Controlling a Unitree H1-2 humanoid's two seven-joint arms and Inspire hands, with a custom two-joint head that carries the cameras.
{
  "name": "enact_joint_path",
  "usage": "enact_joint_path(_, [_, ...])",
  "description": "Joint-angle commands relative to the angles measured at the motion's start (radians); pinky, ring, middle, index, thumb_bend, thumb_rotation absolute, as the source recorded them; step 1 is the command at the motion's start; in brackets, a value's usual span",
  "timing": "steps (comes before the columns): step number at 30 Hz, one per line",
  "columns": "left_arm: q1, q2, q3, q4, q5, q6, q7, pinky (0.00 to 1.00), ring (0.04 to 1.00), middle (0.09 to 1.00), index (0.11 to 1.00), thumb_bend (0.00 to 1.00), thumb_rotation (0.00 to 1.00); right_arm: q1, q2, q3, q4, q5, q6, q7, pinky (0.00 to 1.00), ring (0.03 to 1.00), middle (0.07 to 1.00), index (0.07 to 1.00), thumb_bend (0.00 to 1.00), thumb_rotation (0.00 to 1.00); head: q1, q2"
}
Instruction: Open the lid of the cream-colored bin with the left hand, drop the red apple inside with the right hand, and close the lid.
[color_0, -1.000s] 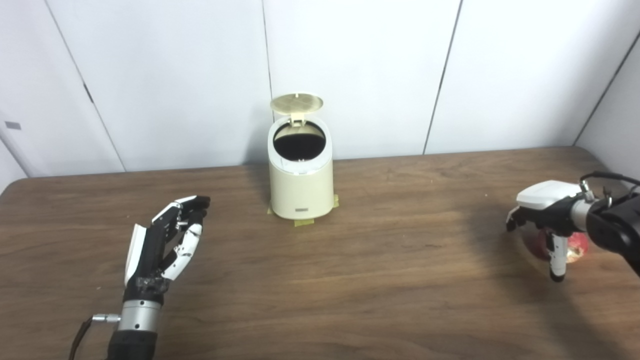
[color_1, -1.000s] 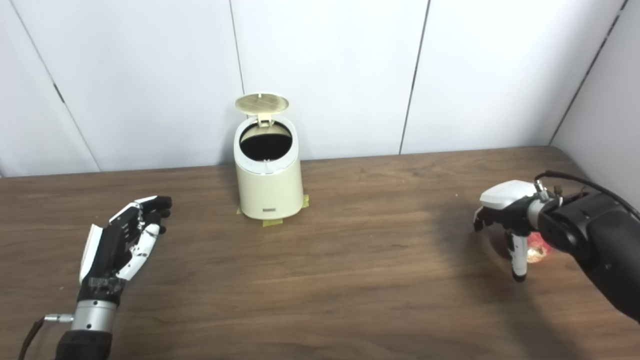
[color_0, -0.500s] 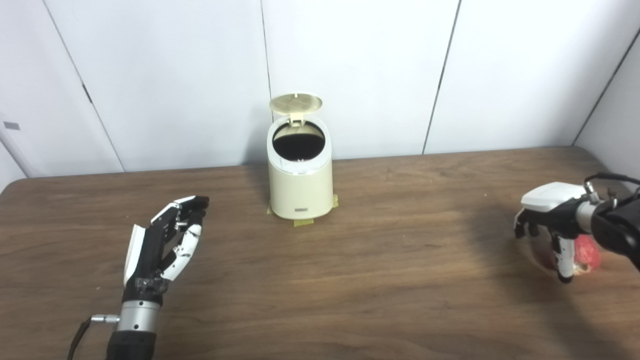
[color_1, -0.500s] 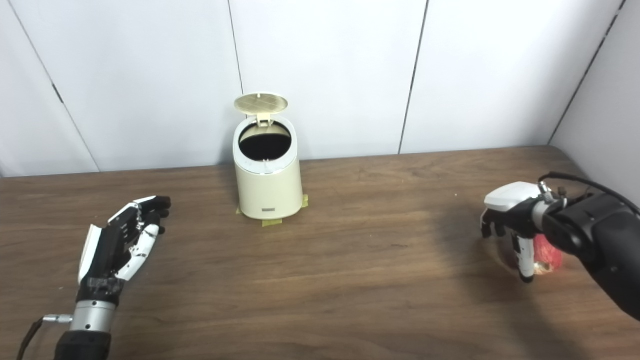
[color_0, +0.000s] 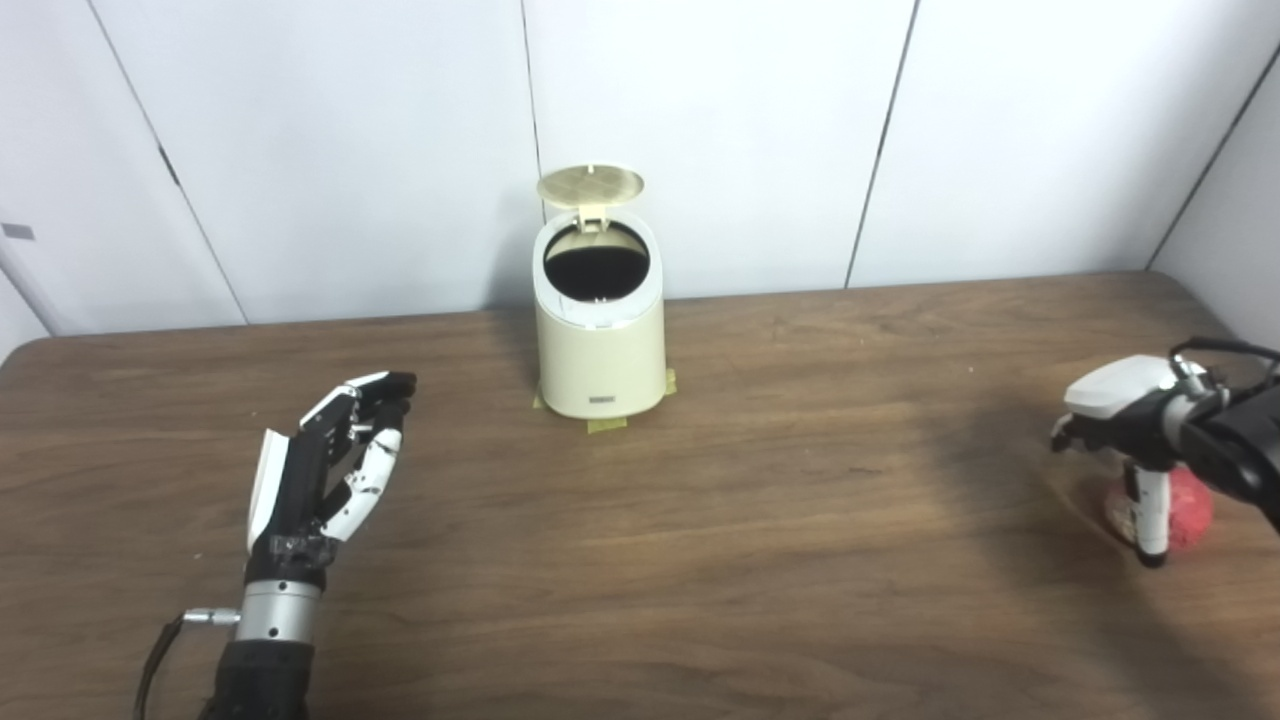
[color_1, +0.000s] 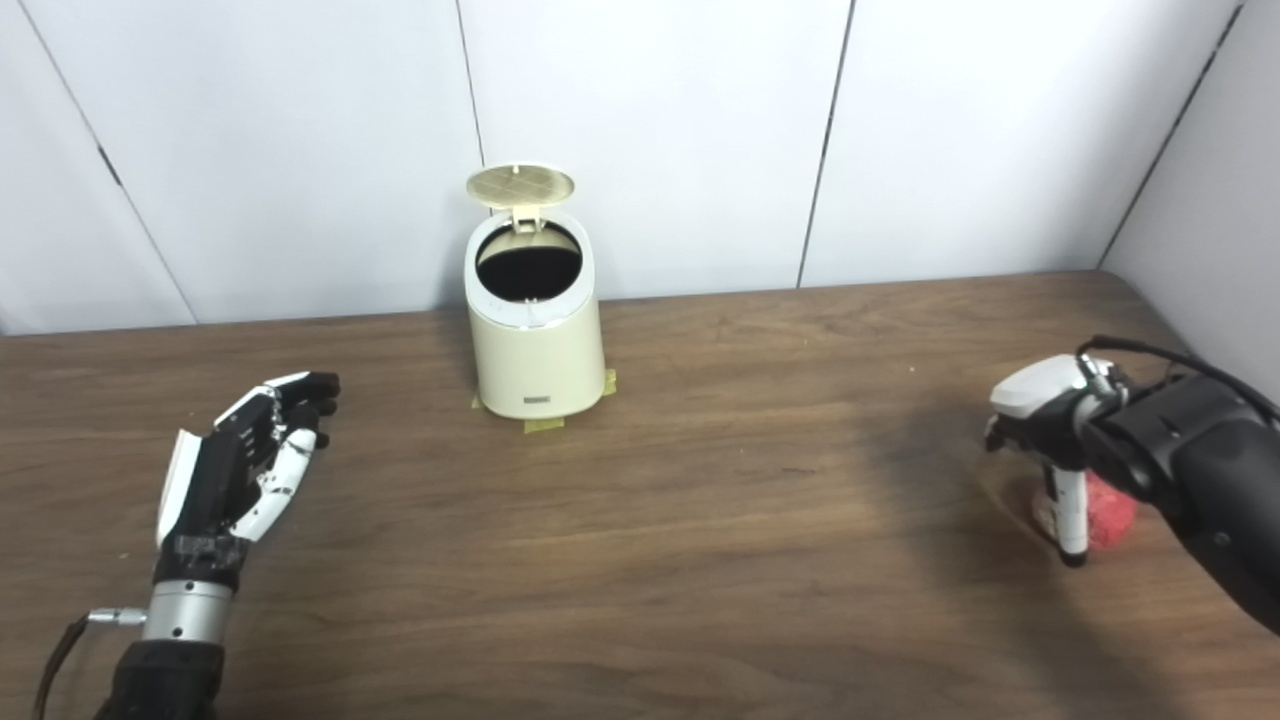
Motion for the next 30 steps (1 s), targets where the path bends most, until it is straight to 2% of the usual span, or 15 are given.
enact_joint_path(1, [-0.04, 0.013, 0.006, -0.017, -0.006, -0.027, 0.003, 0.59, 0.722, 0.744, 0.723, 0.3, 0.6, 0.01, -0.049, -0.038, -0.021, 0.008, 0.021, -0.002, 0.45, 0.652, 0.803, 0.827, 1.0, 0.24, -0.002, 0.0])
enact_joint_path(4, [-0.043, 0.014, 0.006, -0.013, -0.008, -0.024, 0.0, 0.6, 0.723, 0.745, 0.724, 0.3, 0.59, 0.027, -0.05, -0.065, -0.04, 0.014, 0.029, 0.015, 0.45, 0.665, 0.819, 0.832, 1.0, 0.25, -0.008, -0.002])
enact_joint_path(5, [-0.044, 0.014, 0.005, -0.011, -0.006, -0.024, 0.001, 0.59, 0.722, 0.743, 0.723, 0.31, 0.6, 0.031, -0.052, -0.07, -0.043, 0.015, 0.026, 0.018, 0.49, 0.714, 0.91, 0.838, 1.0, 0.26, -0.01, -0.002])
enact_joint_path(6, [-0.044, 0.015, 0.005, -0.009, -0.006, -0.026, 0.0, 0.59, 0.72, 0.742, 0.721, 0.31, 0.6, 0.035, -0.055, -0.073, -0.046, 0.015, 0.022, 0.018, 0.51, 0.738, 0.954, 0.84, 1.0, 0.27, -0.01, -0.002])
enact_joint_path(8, [-0.045, 0.016, 0.004, -0.007, -0.008, -0.027, -0.002, 0.59, 0.717, 0.741, 0.72, 0.3, 0.6, 0.041, -0.059, -0.081, -0.052, 0.022, 0.019, 0.016, 0.58, 0.754, 0.991, 0.839, 1.0, 0.27, -0.013, -0.003])
enact_joint_path(11, [-0.045, 0.017, 0.005, -0.005, -0.014, -0.026, -0.005, 0.59, 0.721, 0.742, 0.72, 0.31, 0.6, 0.04, -0.056, -0.091, -0.064, 0.036, 0.047, 0.058, 0.61, 0.745, 1.0, 0.844, 1.0, 0.25, -0.017, -0.004])
enact_joint_path(13, [-0.046, 0.019, 0.005, -0.003, -0.015, -0.026, -0.007, 0.6, 0.724, 0.743, 0.722, 0.31, 0.59, 0.037, -0.051, -0.095, -0.073, 0.04, 0.069, 0.089, 0.53, 0.738, 1.0, 0.849, 1.0, 0.24, -0.019, -0.004])
enact_joint_path(15, [-0.046, 0.019, 0.005, -0.005, -0.014, -0.022, -0.008, 0.6, 0.723, 0.743, 0.723, 0.31, 0.59, 0.032, -0.048, -0.096, -0.079, 0.043, 0.09, 0.124, 0.49, 0.745, 1.0, 0.862, 1.0, 0.23, -0.02, -0.004])
enact_joint_path(20, [-0.045, 0.016, 0.008, -0.009, -0.022, -0.013, -0.011, 0.61, 0.728, 0.746, 0.724, 0.32, 0.59, 0.031, -0.048, -0.101, -0.092, 0.067, 0.137, 0.175, 0.52, 0.791, 1.0, 0.871, 1.0, 0.25, -0.025, -0.004])
enact_joint_path(22, [-0.045, 0.018, 0.007, -0.007, -0.019, -0.014, -0.012, 0.61, 0.73, 0.748, 0.726, 0.32, 0.59, 0.035, -0.051, -0.104, -0.098, 0.077, 0.143, 0.172, 0.49, 0.747, 1.0, 0.868, 1.0, 0.25, -0.022, -0.004])
enact_joint_path(26, [-0.046, 0.015, 0.009, -0.007, -0.025, -0.016, -0.016, 0.61, 0.731, 0.748, 0.724, 0.31, 0.57, 0.047, -0.057, -0.11, -0.106, 0.096, 0.142, 0.157, 0.4, 0.546, 0.797, 0.85, 1.0, 0.24, -0.022, -0.005])
enact_joint_path(29, [-0.046, 0.014, 0.011, -0.008, -0.025, -0.014, -0.016, 0.61, 0.731, 0.749, 0.724, 0.31, 0.56, 0.053, -0.057, -0.111, -0.112, 0.096, 0.14, 0.148, 0.37, 0.516, 0.773, 0.835, 1.0, 0.21, -0.023, -0.005])
enact_joint_path(30, [-0.046, 0.014, 0.011, -0.008, -0.021, -0.015, -0.015, 0.61, 0.73, 0.749, 0.725, 0.31, 0.56, 0.056, -0.056, -0.111, -0.115, 0.094, 0.136, 0.138, 0.37, 0.516, 0.797, 0.821, 1.0, 0.2, -0.022, -0.005])
